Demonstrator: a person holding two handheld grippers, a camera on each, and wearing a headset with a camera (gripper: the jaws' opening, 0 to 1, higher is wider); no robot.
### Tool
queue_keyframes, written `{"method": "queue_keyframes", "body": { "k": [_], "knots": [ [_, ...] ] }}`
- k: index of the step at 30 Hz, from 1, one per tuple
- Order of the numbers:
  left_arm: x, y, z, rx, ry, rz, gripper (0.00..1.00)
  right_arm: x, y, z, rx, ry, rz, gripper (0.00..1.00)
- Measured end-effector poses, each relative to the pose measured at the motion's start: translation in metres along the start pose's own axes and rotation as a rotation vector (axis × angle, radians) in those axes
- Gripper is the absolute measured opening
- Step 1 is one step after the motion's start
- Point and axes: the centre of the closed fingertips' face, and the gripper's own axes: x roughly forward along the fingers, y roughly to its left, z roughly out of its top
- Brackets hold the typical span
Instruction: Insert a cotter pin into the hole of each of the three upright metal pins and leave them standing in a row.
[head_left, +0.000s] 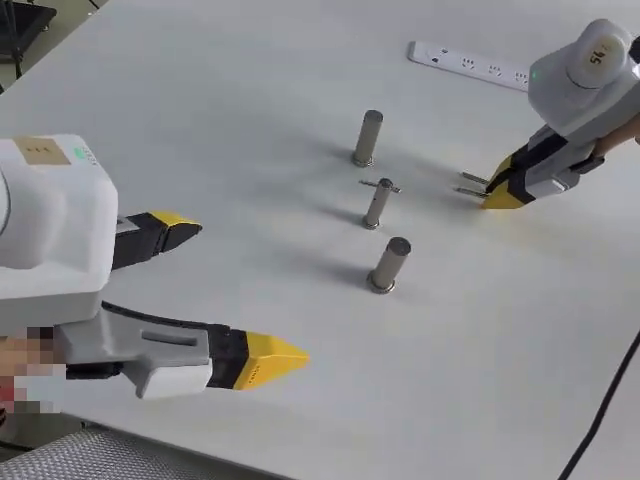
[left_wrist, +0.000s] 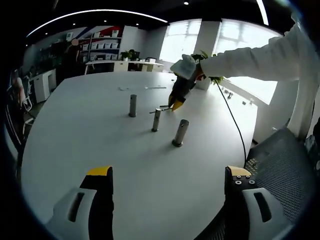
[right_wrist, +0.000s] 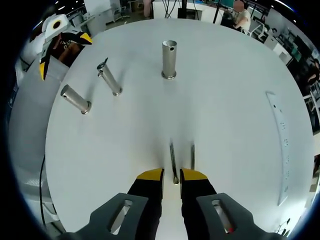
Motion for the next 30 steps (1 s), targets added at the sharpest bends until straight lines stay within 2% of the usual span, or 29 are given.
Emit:
{"method": "queue_keyframes", "body": {
  "k": [6,9,14,18,20,21,22,25,30],
  "knots": [
    [0.0002,-0.0042,0.0040,-0.012,-0.018,-0.020,0.91,0.0003,0.0015,0.0007,-0.027,0.042,0.005,0.06],
    [0.0005,-0.0063,0.0031,-0.014,-0.013,-0.027,0.92,0.0019,0.0051,-0.0002,-0.088,0.080,0.007,0.02],
    [-0.0010,-0.0062,0.0034,-0.024,-0.016,-0.027,0.91,0.0029,0.0075,0.0007,-0.130,0.124,-0.005,0.00],
    [-0.0033,-0.0050,0.0043,-0.033,-0.022,-0.022,0.91,0.0030,0.0057,-0.0006,-0.128,0.134,-0.012,0.00],
    [-0.0041,-0.0048,0.0045,-0.035,-0.024,-0.022,0.91,0.0029,0.0061,-0.0006,-0.160,0.132,-0.016,0.00],
    [-0.0046,-0.0043,0.0043,-0.036,-0.023,-0.020,0.91,0.0028,0.0048,-0.0013,-0.153,0.129,-0.018,0.00],
    [-0.0053,-0.0037,0.0042,-0.036,-0.022,-0.016,0.91,0.0026,0.0046,-0.0010,-0.097,0.120,-0.028,0.00],
    [-0.0066,-0.0036,0.0048,-0.037,-0.021,-0.015,0.91,0.0023,0.0047,-0.0008,-0.115,0.113,-0.028,0.00],
    [-0.0039,-0.0046,0.0084,-0.067,-0.030,-0.023,0.92,0.0008,0.0073,-0.0003,-0.122,0.091,-0.061,0.00]
  ]
}}
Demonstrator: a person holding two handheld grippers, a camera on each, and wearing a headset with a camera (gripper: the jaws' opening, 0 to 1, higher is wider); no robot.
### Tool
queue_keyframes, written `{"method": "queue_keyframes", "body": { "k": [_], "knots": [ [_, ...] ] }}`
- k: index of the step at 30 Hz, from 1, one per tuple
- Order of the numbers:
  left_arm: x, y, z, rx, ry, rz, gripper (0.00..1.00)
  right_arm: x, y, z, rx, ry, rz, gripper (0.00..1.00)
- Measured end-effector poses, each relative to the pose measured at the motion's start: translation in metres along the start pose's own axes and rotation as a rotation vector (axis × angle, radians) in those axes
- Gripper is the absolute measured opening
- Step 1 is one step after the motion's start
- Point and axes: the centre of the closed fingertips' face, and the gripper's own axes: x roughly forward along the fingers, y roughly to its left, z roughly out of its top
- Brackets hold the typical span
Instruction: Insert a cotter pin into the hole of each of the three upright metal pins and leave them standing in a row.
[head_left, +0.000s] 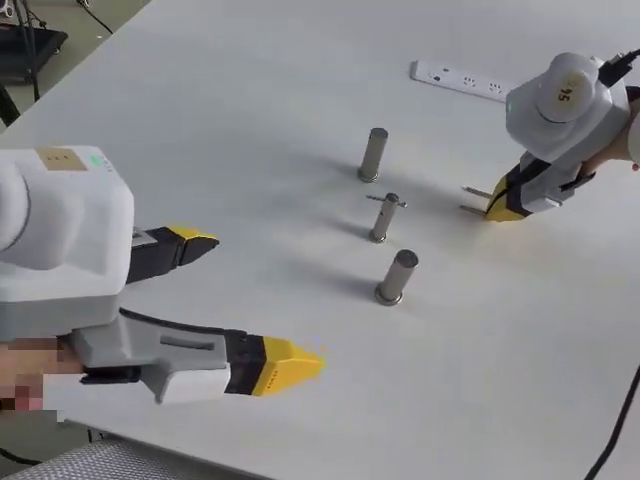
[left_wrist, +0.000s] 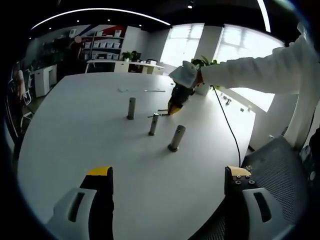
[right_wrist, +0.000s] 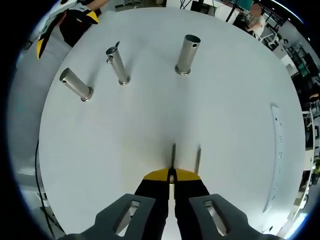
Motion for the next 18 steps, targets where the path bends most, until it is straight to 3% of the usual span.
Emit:
{"method": "queue_keyframes", "body": {
  "k": [6,10,18],
  "knots": [
    [0.003,-0.008,0.006,-0.016,-0.002,-0.028,0.90,-0.007,0.003,-0.004,-0.011,-0.029,-0.052,0.00],
    [0.005,-0.013,0.010,-0.005,-0.006,-0.040,0.90,-0.021,0.004,-0.006,0.024,-0.097,-0.091,0.00],
    [0.009,-0.020,0.007,-0.047,-0.017,-0.071,0.89,-0.038,0.012,-0.017,0.018,-0.142,-0.134,0.00]
  ]
}}
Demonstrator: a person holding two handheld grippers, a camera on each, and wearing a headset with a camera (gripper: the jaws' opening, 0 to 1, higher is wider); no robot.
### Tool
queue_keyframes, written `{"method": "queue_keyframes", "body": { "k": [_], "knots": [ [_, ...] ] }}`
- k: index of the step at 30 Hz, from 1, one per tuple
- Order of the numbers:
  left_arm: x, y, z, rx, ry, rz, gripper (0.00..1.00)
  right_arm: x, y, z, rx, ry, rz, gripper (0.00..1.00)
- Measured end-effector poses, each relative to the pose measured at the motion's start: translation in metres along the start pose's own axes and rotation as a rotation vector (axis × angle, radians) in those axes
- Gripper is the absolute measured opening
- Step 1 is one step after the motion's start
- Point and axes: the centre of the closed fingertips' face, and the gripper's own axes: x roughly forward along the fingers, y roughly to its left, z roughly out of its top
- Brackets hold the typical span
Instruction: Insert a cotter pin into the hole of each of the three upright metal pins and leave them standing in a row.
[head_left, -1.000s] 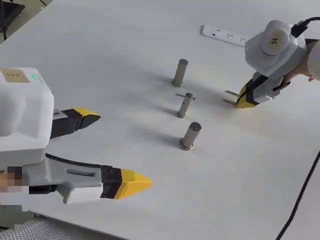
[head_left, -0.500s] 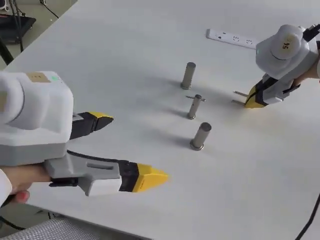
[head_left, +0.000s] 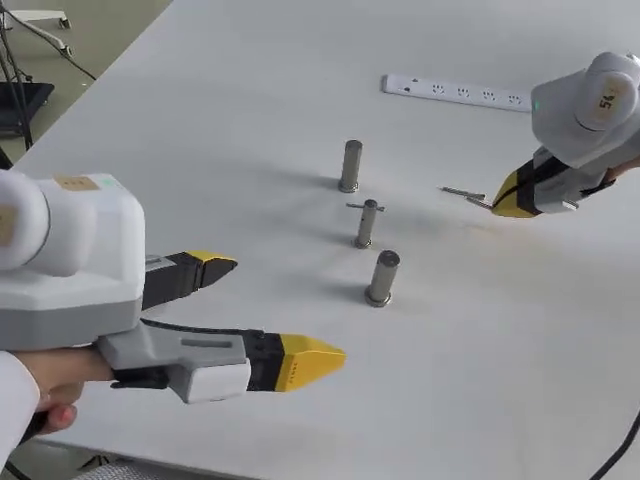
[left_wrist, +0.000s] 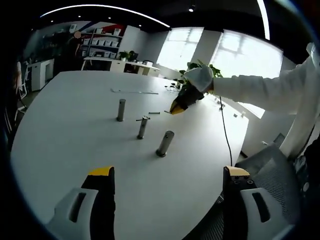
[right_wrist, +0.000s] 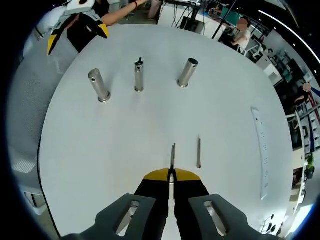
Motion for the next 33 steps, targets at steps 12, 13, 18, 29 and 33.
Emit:
{"method": "queue_keyframes", "body": {
  "k": [12,13,18,29,33],
  "knots": [
    [-0.001,-0.010,0.016,-0.048,-0.079,-0.060,0.85,-0.039,0.034,0.031,-0.019,-0.158,-0.139,0.00],
    [0.000,-0.012,0.019,-0.060,-0.090,-0.072,0.85,-0.039,0.037,0.033,-0.017,-0.170,-0.145,0.00],
    [0.003,-0.015,0.037,-0.084,-0.141,-0.100,0.80,-0.048,0.058,0.052,0.005,-0.250,-0.170,0.00],
    [0.023,-0.027,0.044,-0.080,-0.100,-0.152,0.71,-0.062,0.094,0.089,-0.054,-0.334,-0.253,0.00],
    [0.034,-0.034,0.049,-0.083,-0.091,-0.177,0.63,-0.068,0.105,0.105,-0.064,-0.365,-0.260,0.00]
  ]
}}
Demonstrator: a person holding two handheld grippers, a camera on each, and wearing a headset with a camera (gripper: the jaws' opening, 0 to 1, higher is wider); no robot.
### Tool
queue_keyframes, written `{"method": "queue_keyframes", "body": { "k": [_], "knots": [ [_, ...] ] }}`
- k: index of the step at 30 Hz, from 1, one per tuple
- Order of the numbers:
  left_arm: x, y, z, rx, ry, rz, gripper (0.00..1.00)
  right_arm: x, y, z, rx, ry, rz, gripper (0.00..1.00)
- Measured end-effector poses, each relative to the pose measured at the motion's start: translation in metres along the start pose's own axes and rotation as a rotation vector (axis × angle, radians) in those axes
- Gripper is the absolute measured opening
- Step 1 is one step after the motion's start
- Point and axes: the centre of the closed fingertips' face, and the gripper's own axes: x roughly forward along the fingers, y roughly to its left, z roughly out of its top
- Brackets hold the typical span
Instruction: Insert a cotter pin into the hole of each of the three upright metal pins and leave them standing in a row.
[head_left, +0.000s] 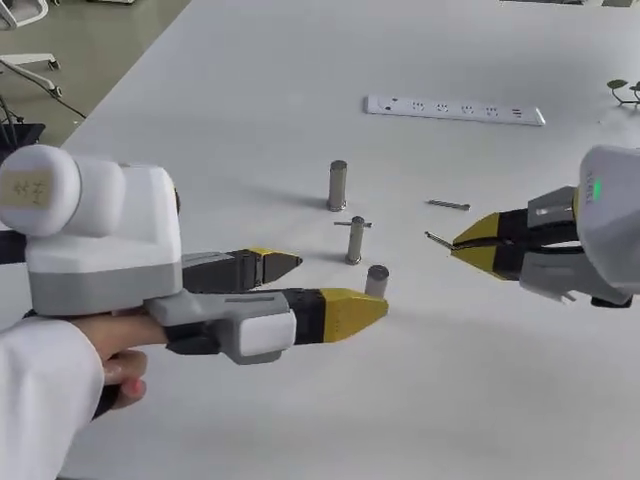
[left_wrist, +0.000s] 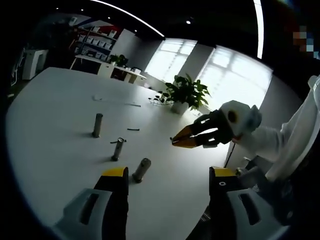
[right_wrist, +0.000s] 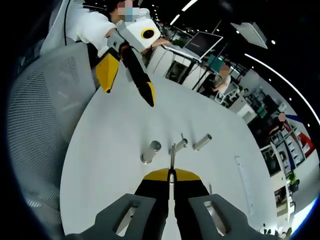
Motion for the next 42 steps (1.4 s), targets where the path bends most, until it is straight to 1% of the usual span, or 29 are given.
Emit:
{"method": "queue_keyframes", "body": {
  "k": [3,5,6,8,9,11,13,15,18,24,28,31,33,42],
  "knots": [
    [0.009,-0.003,0.004,-0.006,0.000,-0.013,0.58,-0.001,0.004,0.008,-0.007,-0.014,-0.004,0.00],
    [0.016,-0.005,0.006,-0.019,0.000,-0.018,0.58,-0.001,0.009,0.014,0.000,-0.026,0.001,0.00],
    [0.019,-0.007,0.006,-0.020,-0.001,-0.024,0.58,-0.001,0.012,0.017,-0.008,-0.031,0.002,0.00],
    [0.022,-0.009,0.007,-0.022,0.000,-0.032,0.53,0.000,0.016,0.018,-0.031,-0.022,0.006,0.00],
    [0.026,-0.011,0.007,-0.032,0.000,-0.038,0.50,0.001,0.019,0.018,-0.055,-0.017,0.008,0.00],
    [0.030,-0.012,0.006,-0.052,0.004,-0.044,0.45,0.003,0.023,0.019,-0.057,-0.016,0.013,0.00],
    [0.033,-0.013,0.004,-0.058,0.008,-0.050,0.41,0.004,0.025,0.020,-0.058,-0.022,0.014,0.00],
    [0.035,-0.015,0.003,-0.071,0.017,-0.059,0.38,0.003,0.025,0.022,-0.066,-0.025,0.015,0.00],
    [0.036,-0.016,0.004,-0.082,0.012,-0.060,0.31,0.003,0.025,0.025,-0.064,-0.035,0.014,0.00],
    [0.036,-0.013,0.005,-0.103,0.012,-0.053,0.21,0.003,0.028,0.033,-0.070,-0.054,0.013,0.00],
    [0.037,-0.012,0.005,-0.116,0.023,-0.050,0.18,0.003,0.030,0.037,-0.073,-0.063,0.018,0.00],
    [0.037,-0.012,0.003,-0.110,0.034,-0.049,0.14,0.003,0.030,0.039,-0.075,-0.067,0.018,0.00],
    [0.037,-0.013,0.003,-0.113,0.040,-0.054,0.10,0.003,0.030,0.041,-0.077,-0.071,0.016,0.00],
    [0.036,-0.016,0.000,-0.117,0.068,-0.079,0.02,0.004,0.032,0.041,-0.084,-0.066,0.023,0.00]
  ]
}}
